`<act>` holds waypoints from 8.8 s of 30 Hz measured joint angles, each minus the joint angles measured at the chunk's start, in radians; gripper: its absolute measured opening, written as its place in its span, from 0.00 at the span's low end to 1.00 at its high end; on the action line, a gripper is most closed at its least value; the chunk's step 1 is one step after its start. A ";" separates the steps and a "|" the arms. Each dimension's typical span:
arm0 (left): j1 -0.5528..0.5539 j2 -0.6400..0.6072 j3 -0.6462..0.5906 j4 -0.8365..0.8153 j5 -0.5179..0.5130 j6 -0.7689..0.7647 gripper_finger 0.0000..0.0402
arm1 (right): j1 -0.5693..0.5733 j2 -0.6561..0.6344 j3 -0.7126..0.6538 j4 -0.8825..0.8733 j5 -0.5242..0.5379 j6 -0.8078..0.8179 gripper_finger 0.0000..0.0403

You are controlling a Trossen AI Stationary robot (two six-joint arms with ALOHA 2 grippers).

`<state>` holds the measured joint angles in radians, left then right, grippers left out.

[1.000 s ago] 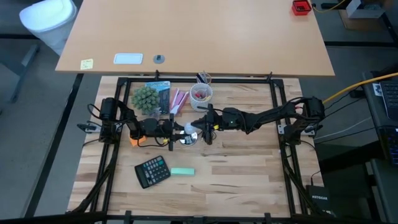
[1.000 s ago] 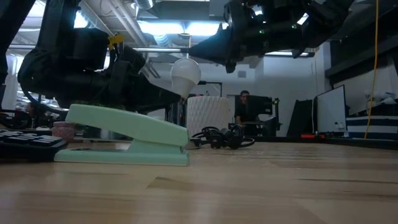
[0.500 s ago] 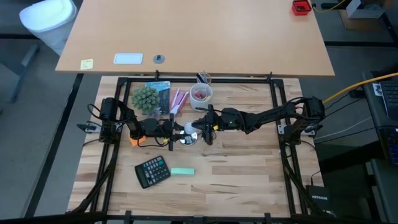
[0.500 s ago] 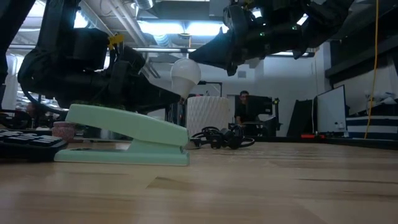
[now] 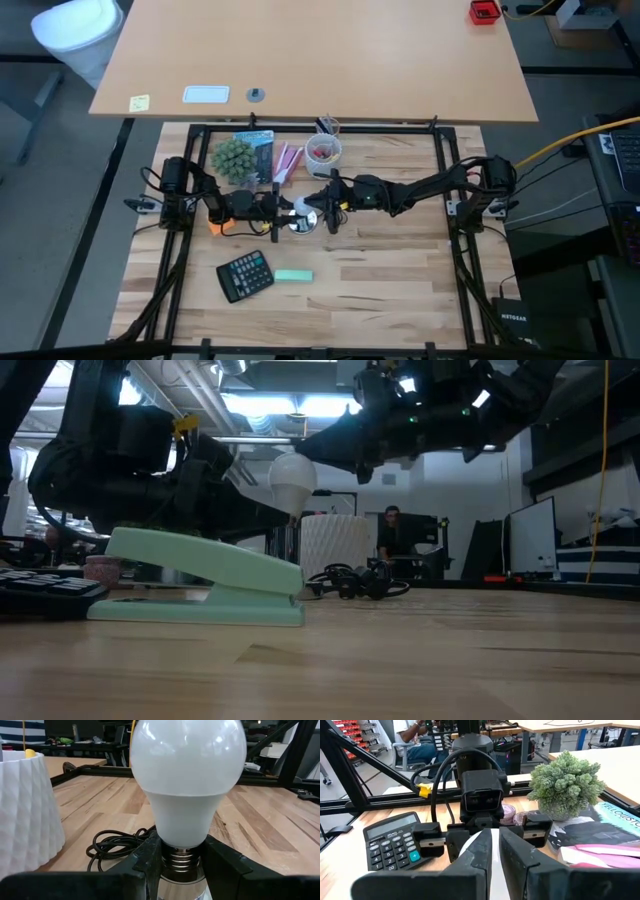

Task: Screw lightbulb
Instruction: Insert the lightbulb into the lamp

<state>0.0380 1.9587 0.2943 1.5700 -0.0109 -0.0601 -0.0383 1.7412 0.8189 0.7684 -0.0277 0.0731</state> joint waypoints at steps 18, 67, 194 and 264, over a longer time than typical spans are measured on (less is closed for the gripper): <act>0.004 0.000 0.000 0.000 0.000 -0.001 0.29 | 0.000 0.007 0.017 -0.029 -0.018 0.000 0.10; -0.007 -0.022 0.000 0.001 -0.120 0.086 0.53 | -0.001 0.013 0.015 -0.035 0.013 0.001 0.10; -0.074 -0.335 -0.041 -0.364 -0.119 -0.239 0.03 | -0.001 0.009 0.017 -0.063 0.001 -0.001 0.10; -0.124 -0.469 0.007 -0.482 -0.439 -0.084 0.00 | 0.000 0.015 0.013 -0.105 -0.114 0.001 0.10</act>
<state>-0.0858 1.4901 0.3012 1.0876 -0.4501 -0.1440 -0.0380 1.7561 0.8314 0.6631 -0.1420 0.0738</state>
